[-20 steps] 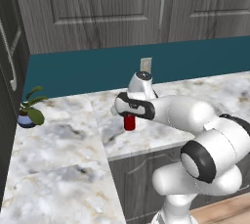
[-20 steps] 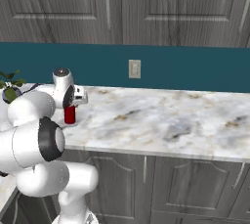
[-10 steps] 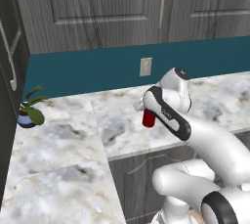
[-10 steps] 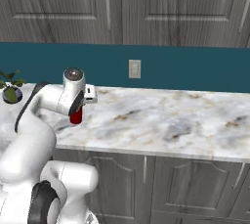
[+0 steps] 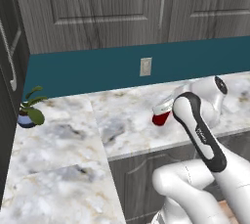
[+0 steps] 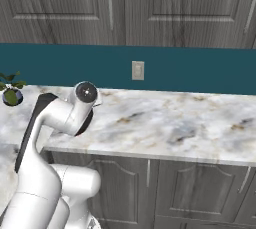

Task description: Four empty soda cans are scattered around the kitchen. Gather all the cans and cluster them next to the stove for recycling.

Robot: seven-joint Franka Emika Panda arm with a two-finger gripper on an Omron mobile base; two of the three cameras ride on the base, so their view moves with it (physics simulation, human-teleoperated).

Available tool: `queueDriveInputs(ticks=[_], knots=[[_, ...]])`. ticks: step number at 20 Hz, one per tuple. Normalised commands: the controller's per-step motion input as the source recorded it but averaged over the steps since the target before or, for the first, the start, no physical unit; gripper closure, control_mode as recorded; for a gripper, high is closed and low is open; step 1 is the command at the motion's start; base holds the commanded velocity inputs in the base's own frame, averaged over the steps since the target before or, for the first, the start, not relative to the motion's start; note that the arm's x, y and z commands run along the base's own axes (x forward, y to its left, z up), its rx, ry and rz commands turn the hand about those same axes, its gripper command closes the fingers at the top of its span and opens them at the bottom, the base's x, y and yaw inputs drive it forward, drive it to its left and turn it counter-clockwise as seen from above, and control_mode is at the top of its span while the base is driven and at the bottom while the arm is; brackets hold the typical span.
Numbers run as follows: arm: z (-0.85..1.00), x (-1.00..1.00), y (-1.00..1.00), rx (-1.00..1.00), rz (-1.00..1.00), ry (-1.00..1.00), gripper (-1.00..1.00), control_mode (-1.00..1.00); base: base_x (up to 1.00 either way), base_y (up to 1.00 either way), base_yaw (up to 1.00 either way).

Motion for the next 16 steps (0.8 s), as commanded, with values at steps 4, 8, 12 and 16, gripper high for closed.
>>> queueDriveInputs(ticks=[4,8,12,16], knots=[[0.21,-0.85,-0.09,0.0,0.2,-0.06,1.0,-1.0,0.0,0.0,0.0],[0.22,-0.89,-0.06,-0.01,0.19,-0.03,1.0,-1.0,0.0,0.0,0.0],[0.16,-0.82,-0.01,-0.01,0.18,-0.09,1.0,-1.0,0.0,0.0,0.0],[0.07,-0.3,-0.01,0.0,0.04,-0.13,1.0,-1.0,0.0,0.0,0.0]])
